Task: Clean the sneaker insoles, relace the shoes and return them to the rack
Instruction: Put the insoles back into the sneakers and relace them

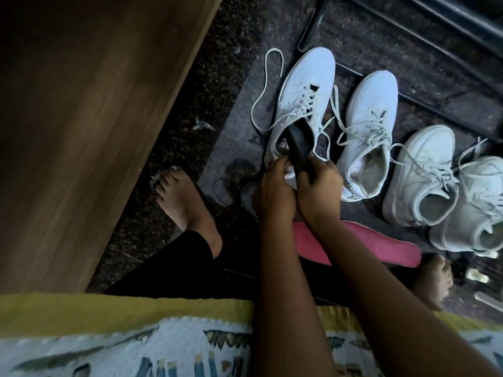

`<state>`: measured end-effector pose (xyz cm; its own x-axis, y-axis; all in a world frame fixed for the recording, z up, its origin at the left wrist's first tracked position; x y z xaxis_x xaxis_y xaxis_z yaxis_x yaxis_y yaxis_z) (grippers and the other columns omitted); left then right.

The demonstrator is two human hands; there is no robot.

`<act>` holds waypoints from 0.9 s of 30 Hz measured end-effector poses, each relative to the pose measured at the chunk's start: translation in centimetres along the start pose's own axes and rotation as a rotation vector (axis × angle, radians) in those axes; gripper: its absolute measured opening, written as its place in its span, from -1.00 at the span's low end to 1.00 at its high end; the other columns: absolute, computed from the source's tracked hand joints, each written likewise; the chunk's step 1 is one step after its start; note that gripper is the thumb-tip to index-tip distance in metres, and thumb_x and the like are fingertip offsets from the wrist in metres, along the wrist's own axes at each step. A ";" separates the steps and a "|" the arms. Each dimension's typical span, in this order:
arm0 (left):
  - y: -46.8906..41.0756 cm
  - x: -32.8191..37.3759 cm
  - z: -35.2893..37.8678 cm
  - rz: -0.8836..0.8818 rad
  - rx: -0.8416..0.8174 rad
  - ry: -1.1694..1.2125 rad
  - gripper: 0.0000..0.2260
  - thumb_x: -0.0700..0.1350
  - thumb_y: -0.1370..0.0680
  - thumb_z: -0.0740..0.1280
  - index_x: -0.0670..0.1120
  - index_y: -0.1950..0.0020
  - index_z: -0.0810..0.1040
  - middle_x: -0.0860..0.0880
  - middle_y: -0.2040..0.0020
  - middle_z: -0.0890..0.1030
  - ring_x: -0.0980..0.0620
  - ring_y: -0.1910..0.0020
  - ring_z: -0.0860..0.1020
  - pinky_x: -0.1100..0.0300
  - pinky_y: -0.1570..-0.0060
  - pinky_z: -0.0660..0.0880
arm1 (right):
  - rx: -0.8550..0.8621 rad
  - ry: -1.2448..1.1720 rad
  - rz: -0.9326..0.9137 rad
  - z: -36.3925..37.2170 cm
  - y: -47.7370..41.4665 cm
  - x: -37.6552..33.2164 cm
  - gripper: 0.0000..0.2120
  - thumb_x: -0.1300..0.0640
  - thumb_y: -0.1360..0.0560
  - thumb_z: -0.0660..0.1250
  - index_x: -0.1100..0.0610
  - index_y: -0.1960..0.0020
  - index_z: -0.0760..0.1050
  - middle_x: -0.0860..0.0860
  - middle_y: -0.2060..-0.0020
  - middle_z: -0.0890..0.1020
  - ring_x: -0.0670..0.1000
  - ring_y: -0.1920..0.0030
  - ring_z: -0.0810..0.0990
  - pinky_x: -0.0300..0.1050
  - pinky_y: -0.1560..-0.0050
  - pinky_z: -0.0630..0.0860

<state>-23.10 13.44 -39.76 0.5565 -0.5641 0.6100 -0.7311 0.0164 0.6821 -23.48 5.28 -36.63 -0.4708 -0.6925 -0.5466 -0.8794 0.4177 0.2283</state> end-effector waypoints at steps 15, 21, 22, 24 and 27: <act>1.1 0.2 -0.3 -0.108 -0.068 -0.187 -0.48 -0.17 -0.60 0.12 0.21 -0.50 0.09 -0.05 -0.39 0.40 -0.09 -0.33 0.37 -0.06 -0.31 0.29 | 0.085 0.184 0.141 4.0 -6.8 -0.4 -0.78 0.11 -0.49 0.24 0.22 -0.07 0.42 0.18 0.00 0.59 0.21 0.01 0.55 -0.03 0.19 0.30; 1.7 0.4 0.8 -0.087 -0.079 -0.122 -0.41 -0.23 -0.57 0.08 0.18 -0.52 0.00 0.07 -0.53 0.16 0.01 -0.48 0.19 -0.20 -0.39 0.14 | -0.068 0.024 -0.182 3.0 -6.1 1.1 -0.67 0.08 -0.50 0.12 0.29 0.19 0.53 0.30 0.17 0.59 0.27 0.18 0.55 -0.05 0.23 0.26; 1.7 0.4 1.0 -0.086 -0.077 -0.098 -0.44 -0.18 -0.60 0.08 0.17 -0.53 -0.01 0.08 -0.54 0.14 0.02 -0.49 0.16 -0.19 -0.40 0.11 | -0.122 0.035 -0.245 2.5 -5.4 1.3 -0.69 0.12 -0.48 0.14 0.30 0.08 0.57 0.30 0.08 0.59 0.27 0.13 0.56 -0.06 0.19 0.33; 1.9 0.3 1.4 -0.089 -0.071 -0.078 -0.47 -0.05 -0.61 0.11 0.19 -0.53 -0.03 0.09 -0.54 0.15 0.02 -0.49 0.17 -0.20 -0.39 0.12 | -0.169 0.116 -0.346 1.7 -3.6 2.0 -0.65 0.14 -0.45 0.17 0.30 -0.09 0.58 0.32 -0.16 0.51 0.29 -0.04 0.56 -0.01 0.05 0.48; 1.7 0.2 1.4 -0.089 -0.062 -0.088 -0.49 -0.01 -0.61 0.10 0.21 -0.52 -0.01 0.05 -0.51 0.25 -0.04 -0.47 0.24 -0.24 -0.35 0.18 | -0.220 0.203 -0.461 1.3 -2.1 2.3 -0.59 0.09 -0.43 0.14 0.27 -0.14 0.56 0.28 -0.29 0.44 0.26 -0.08 0.57 0.03 0.10 0.57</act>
<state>-24.81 12.19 -39.06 0.5790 -0.6360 0.5102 -0.6533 0.0125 0.7570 -22.67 3.54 -39.39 -0.0180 -0.8836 -0.4679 -0.9815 -0.0735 0.1766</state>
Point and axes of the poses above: each hand's wrist, its own y-axis away from the middle knuckle, its own z-axis out of the palm, x = y × z, the point moved 3 cm from there along -y, towards the middle knuckle
